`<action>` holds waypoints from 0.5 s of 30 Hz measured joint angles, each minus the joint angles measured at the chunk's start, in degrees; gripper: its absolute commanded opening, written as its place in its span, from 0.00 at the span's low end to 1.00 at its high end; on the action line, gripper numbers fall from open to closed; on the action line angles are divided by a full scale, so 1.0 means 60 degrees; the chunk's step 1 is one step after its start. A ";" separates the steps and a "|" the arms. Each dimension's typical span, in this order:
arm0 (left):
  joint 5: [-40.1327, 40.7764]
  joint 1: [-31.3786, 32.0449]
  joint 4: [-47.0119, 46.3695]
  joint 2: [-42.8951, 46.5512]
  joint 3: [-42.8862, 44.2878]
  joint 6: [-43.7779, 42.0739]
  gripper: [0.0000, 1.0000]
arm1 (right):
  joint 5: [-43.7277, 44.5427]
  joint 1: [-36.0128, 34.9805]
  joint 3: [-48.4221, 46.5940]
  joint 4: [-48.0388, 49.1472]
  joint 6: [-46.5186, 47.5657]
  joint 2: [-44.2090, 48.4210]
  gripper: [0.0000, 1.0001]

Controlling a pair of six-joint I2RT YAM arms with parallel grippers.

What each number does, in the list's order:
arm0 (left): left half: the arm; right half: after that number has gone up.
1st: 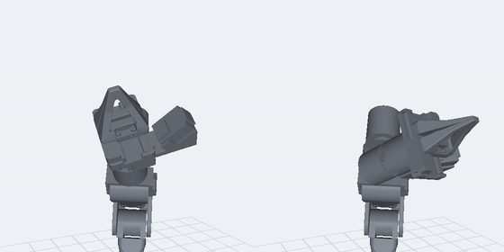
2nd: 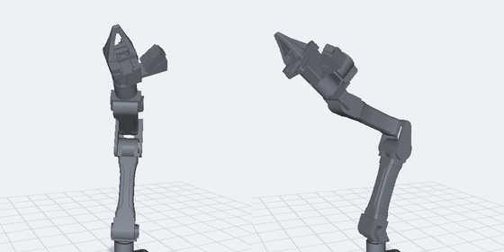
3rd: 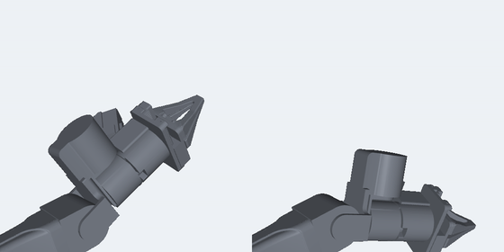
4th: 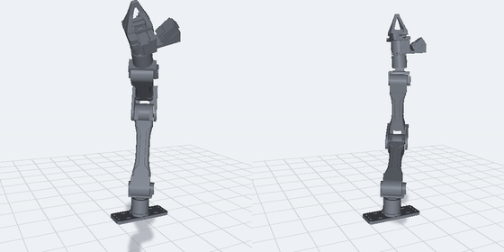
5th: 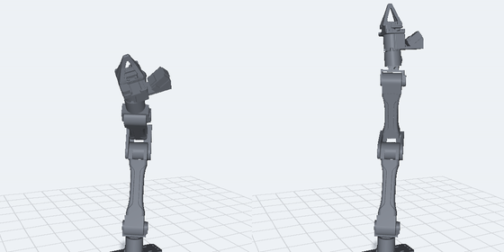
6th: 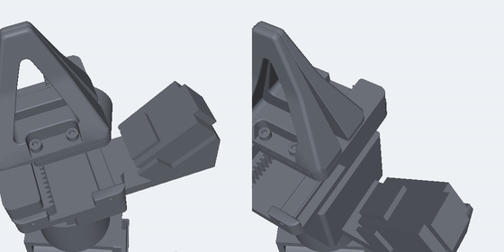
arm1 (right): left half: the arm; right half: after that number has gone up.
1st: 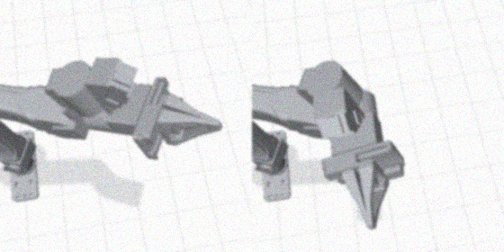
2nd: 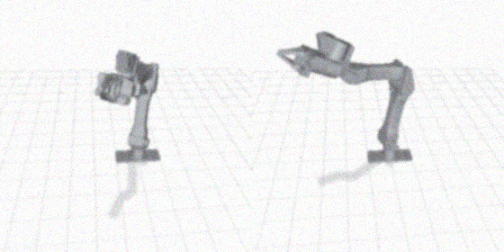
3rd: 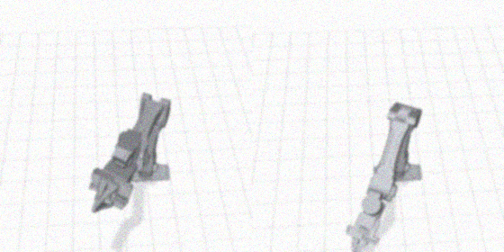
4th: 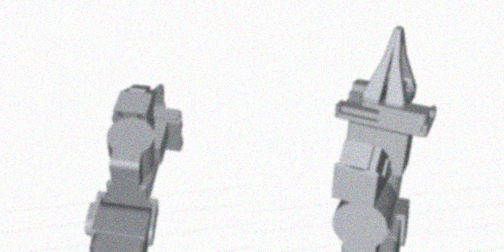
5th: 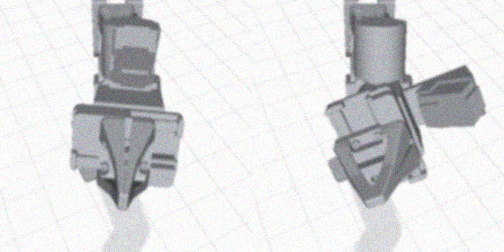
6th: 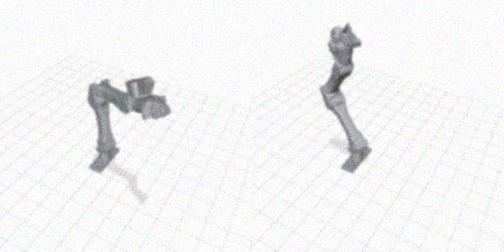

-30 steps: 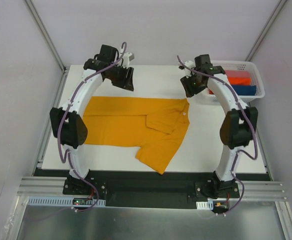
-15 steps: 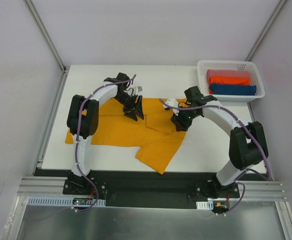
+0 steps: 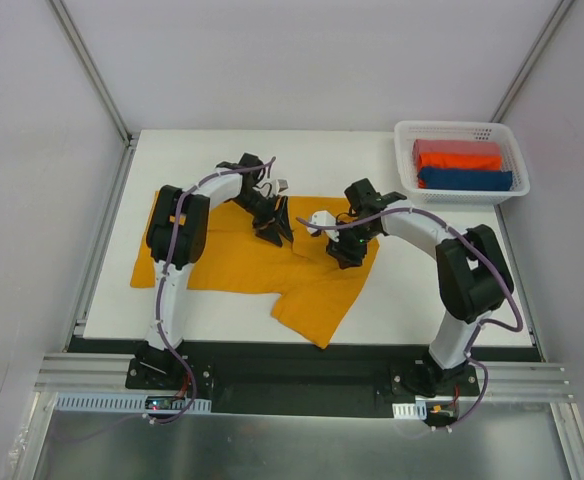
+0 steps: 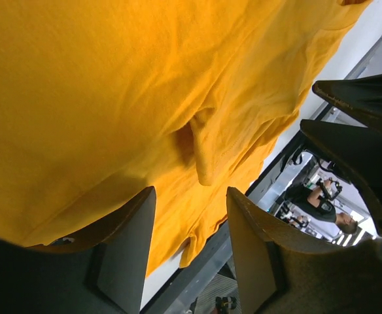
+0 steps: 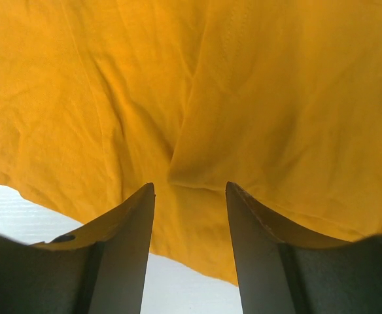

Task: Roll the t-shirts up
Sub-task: Fold the T-shirt at the center of the board.

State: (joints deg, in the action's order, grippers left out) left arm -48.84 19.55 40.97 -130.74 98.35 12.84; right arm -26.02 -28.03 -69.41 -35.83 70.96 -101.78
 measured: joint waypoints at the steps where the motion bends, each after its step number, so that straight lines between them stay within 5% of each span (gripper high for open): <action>1: -0.0040 0.0000 -0.0007 -0.0040 0.0011 0.0011 0.47 | 0.0018 -0.0040 -0.0004 0.0004 0.0044 -0.0051 0.50; 8: -0.0120 0.0087 -0.0036 -0.0219 0.0033 0.0080 0.44 | 0.0186 -0.0262 -0.0069 0.0015 0.0171 -0.0386 0.47; 15: -0.0372 0.0248 -0.0120 -0.0382 0.0106 0.0222 0.34 | 0.0397 -0.0324 -0.0211 0.0036 0.0182 -0.0648 0.32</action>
State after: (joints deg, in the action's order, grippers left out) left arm -51.07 21.04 40.25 -133.03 98.98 14.17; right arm -23.64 -29.98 -70.67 -35.62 72.05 -105.67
